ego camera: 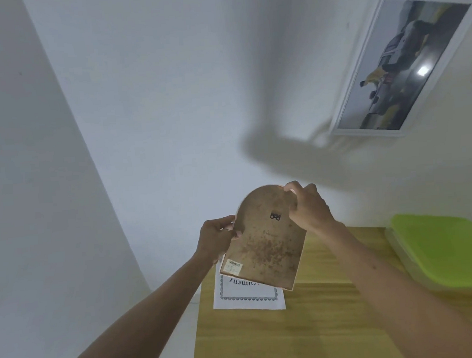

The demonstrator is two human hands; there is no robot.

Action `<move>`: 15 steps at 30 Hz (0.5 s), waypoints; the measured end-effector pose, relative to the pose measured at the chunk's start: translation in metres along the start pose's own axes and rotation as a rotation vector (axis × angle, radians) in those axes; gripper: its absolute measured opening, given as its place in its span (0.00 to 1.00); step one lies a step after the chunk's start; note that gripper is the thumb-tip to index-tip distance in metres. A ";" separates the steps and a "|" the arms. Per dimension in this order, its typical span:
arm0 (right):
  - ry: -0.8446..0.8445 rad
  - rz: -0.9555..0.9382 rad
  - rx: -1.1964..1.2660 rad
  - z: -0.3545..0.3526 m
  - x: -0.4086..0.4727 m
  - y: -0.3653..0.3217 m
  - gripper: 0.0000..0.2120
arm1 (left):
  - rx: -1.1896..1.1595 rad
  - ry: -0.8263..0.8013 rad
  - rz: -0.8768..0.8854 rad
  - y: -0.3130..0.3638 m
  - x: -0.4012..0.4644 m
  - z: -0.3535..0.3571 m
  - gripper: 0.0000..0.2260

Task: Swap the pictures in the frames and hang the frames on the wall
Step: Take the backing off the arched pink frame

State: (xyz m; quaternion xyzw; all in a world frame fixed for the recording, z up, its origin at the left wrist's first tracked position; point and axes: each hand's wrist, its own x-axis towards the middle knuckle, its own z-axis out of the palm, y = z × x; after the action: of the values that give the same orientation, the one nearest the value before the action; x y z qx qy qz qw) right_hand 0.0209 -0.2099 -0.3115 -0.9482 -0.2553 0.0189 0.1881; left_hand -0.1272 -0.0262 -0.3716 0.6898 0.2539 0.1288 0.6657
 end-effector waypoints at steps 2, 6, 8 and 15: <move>-0.024 0.020 -0.028 0.001 0.002 -0.003 0.20 | -0.007 -0.004 0.005 -0.006 -0.001 0.001 0.22; -0.069 0.051 -0.067 0.006 0.002 -0.003 0.14 | -0.004 -0.015 0.014 -0.019 -0.001 0.003 0.23; -0.090 0.072 -0.069 0.005 0.002 0.000 0.10 | 0.006 -0.012 -0.001 -0.022 -0.004 0.006 0.22; -0.140 0.108 -0.008 0.002 0.007 0.031 0.05 | 0.002 -0.042 -0.039 -0.031 -0.013 0.035 0.19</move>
State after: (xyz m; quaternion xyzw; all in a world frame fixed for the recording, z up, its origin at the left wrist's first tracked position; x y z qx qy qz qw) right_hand 0.0420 -0.2308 -0.3244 -0.9577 -0.2162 0.0943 0.1645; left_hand -0.1253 -0.0635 -0.4025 0.6880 0.2536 0.1011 0.6724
